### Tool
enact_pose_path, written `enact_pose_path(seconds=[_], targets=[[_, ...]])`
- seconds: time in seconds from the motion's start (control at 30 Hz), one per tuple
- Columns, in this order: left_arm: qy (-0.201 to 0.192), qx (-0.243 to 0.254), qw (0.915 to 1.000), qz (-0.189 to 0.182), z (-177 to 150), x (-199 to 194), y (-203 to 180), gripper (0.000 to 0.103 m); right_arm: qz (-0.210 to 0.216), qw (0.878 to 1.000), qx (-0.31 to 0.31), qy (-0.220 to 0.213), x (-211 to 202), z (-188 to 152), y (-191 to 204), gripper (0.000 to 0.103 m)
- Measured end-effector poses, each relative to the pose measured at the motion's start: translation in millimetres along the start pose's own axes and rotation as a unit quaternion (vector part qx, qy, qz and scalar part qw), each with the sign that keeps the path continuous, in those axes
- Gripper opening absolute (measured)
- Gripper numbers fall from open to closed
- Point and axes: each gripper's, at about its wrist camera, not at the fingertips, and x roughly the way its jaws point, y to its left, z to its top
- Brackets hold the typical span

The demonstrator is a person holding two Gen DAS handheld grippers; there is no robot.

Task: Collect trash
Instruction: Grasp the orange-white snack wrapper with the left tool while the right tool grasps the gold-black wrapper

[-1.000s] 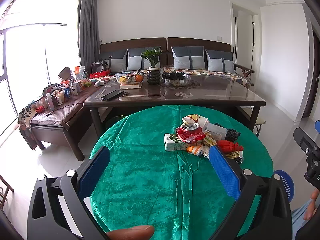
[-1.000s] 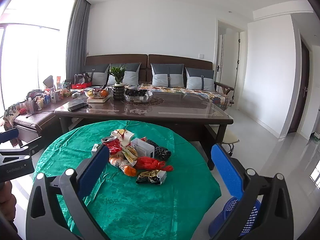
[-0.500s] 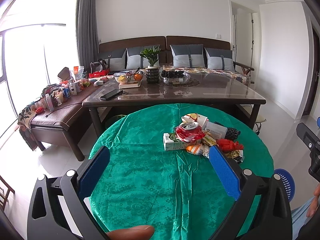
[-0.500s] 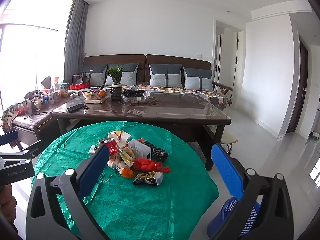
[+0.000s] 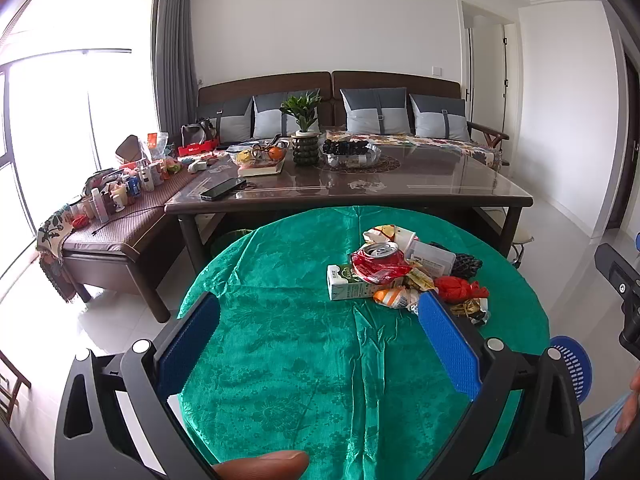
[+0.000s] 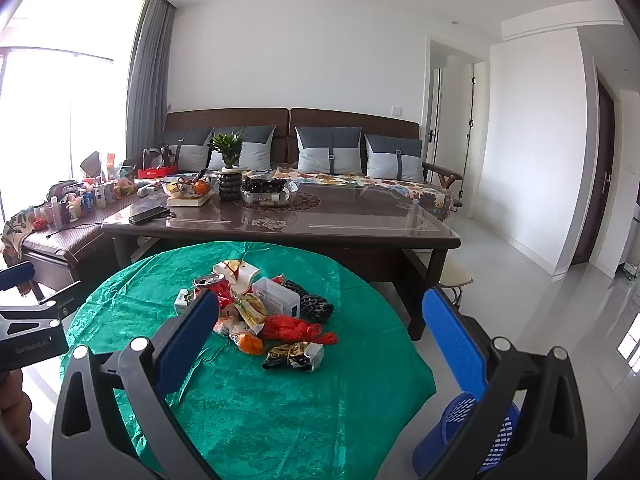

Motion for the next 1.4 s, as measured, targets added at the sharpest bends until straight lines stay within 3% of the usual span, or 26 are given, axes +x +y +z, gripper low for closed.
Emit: enact_pose_path(seconds=[0.4,0.63,0.93,1.2,1.27,1.4], targets=[[0.021,0.006,0.9998,0.002,-8.5,13.7,0.3,0.098,-0.016,1.0,0.002,0.008,11.9,-12.7,-8.3,0.098],[0.077,0.023,0.9968,-0.009,-27.5,60.5,-14.4,0.098,-0.049,0.998,0.01,0.049,51.6,-51.9,-31.6,0.098],[0.148,-0.005,0.9861,-0.074,-29.3,144.1,-76.3,0.098,-0.064,0.996,0.014,0.066,65.6,-79.6,-52.8,0.098],[0.201,-0.008,0.979,-0.034,-38.4,230.9,-136.4,0.098,-0.064,0.993,0.035,0.097,79.4,-102.6,-74.1,0.098],[0.217,-0.009,0.9761,-0.006,-46.3,248.0,-136.0,0.098,-0.062,0.993,0.033,0.099,79.1,-106.3,-77.1,0.098],[0.225,-0.036,0.9737,-0.006,-54.9,243.5,-105.3,0.099,-0.065,0.992,0.033,0.103,81.7,-110.3,-84.1,0.098]])
